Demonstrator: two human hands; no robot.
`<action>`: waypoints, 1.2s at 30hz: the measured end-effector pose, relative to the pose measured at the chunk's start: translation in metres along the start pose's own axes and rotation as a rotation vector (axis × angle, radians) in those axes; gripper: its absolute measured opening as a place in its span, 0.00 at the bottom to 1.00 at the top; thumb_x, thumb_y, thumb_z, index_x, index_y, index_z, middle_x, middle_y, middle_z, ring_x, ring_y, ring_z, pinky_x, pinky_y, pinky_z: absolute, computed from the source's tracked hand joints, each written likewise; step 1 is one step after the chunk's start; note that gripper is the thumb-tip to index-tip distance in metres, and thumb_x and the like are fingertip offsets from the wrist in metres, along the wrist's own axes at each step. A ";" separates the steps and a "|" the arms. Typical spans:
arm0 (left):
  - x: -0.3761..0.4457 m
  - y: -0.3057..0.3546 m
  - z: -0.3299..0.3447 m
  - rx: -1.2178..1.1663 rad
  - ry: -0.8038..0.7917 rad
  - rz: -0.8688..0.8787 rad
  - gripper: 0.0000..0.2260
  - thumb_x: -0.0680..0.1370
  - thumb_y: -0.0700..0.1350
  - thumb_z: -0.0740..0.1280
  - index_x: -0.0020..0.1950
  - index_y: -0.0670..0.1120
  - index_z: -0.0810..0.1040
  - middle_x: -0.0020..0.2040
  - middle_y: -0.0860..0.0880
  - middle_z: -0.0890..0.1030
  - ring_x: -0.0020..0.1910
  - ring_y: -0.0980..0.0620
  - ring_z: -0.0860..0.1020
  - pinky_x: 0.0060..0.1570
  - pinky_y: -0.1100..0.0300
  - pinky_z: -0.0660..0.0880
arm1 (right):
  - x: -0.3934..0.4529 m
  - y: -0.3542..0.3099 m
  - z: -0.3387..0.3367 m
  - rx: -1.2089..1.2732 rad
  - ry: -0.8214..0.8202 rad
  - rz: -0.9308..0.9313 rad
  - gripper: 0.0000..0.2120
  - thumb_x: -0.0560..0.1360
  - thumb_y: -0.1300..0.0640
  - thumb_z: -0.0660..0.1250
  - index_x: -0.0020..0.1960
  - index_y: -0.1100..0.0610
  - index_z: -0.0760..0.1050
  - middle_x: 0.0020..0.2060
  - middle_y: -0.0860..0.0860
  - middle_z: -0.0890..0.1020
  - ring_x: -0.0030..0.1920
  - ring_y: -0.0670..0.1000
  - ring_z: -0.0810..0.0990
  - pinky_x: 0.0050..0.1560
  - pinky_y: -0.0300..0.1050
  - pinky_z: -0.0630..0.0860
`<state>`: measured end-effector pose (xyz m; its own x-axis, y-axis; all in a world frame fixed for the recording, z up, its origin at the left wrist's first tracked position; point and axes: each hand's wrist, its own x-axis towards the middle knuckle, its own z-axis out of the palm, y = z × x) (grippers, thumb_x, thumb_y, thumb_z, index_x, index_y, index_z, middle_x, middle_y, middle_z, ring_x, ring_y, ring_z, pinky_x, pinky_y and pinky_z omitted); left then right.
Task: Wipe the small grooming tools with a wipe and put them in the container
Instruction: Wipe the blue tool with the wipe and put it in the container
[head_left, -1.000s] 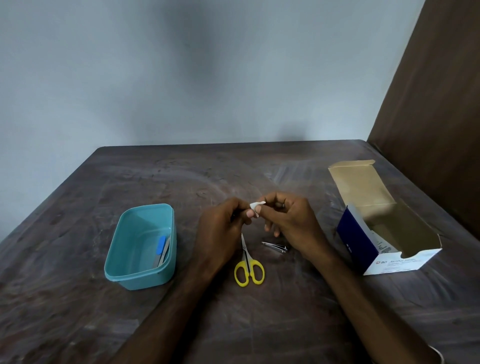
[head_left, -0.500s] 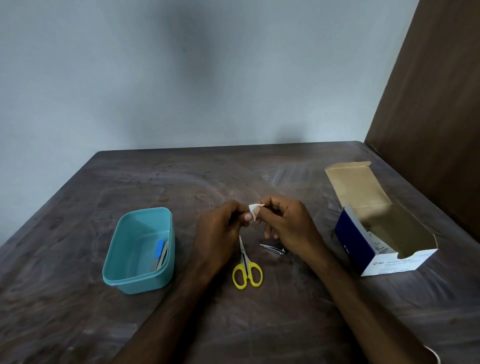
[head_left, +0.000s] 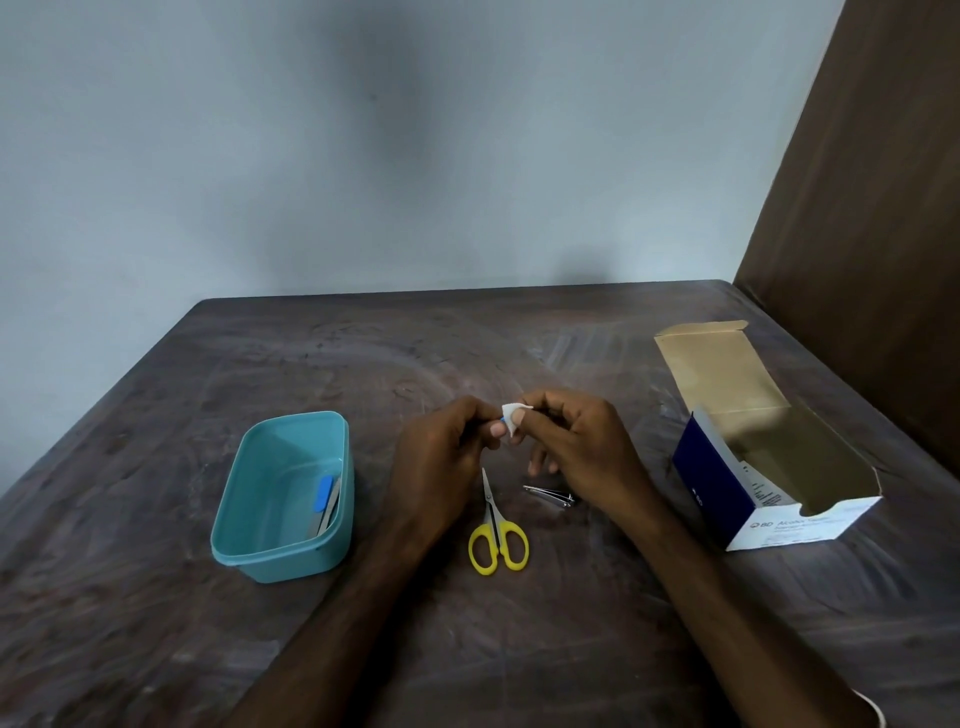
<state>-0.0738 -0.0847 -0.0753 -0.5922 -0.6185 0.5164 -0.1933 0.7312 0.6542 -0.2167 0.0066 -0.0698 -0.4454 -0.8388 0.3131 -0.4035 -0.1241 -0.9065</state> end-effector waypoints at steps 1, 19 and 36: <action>0.000 0.000 0.000 0.002 0.000 0.006 0.03 0.77 0.40 0.70 0.45 0.47 0.82 0.36 0.59 0.79 0.39 0.63 0.78 0.37 0.73 0.70 | 0.000 0.001 0.000 0.010 0.000 0.010 0.06 0.79 0.59 0.68 0.46 0.52 0.83 0.37 0.52 0.85 0.25 0.54 0.81 0.26 0.38 0.72; 0.001 0.000 0.002 -0.102 0.029 -0.072 0.06 0.77 0.41 0.70 0.52 0.49 0.80 0.43 0.55 0.82 0.42 0.54 0.82 0.43 0.50 0.80 | 0.000 -0.008 -0.005 0.330 0.115 0.148 0.05 0.78 0.60 0.68 0.52 0.59 0.82 0.40 0.56 0.86 0.31 0.55 0.79 0.28 0.45 0.74; -0.001 0.016 0.000 -0.484 0.031 -0.311 0.06 0.76 0.37 0.71 0.51 0.44 0.84 0.38 0.49 0.85 0.31 0.52 0.81 0.32 0.59 0.79 | 0.000 -0.004 0.001 0.266 0.096 0.109 0.05 0.75 0.62 0.72 0.50 0.56 0.84 0.40 0.60 0.86 0.30 0.52 0.80 0.30 0.47 0.73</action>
<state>-0.0763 -0.0721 -0.0651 -0.5398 -0.7971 0.2706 0.0293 0.3034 0.9524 -0.2140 0.0066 -0.0663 -0.5531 -0.8025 0.2238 -0.1317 -0.1810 -0.9746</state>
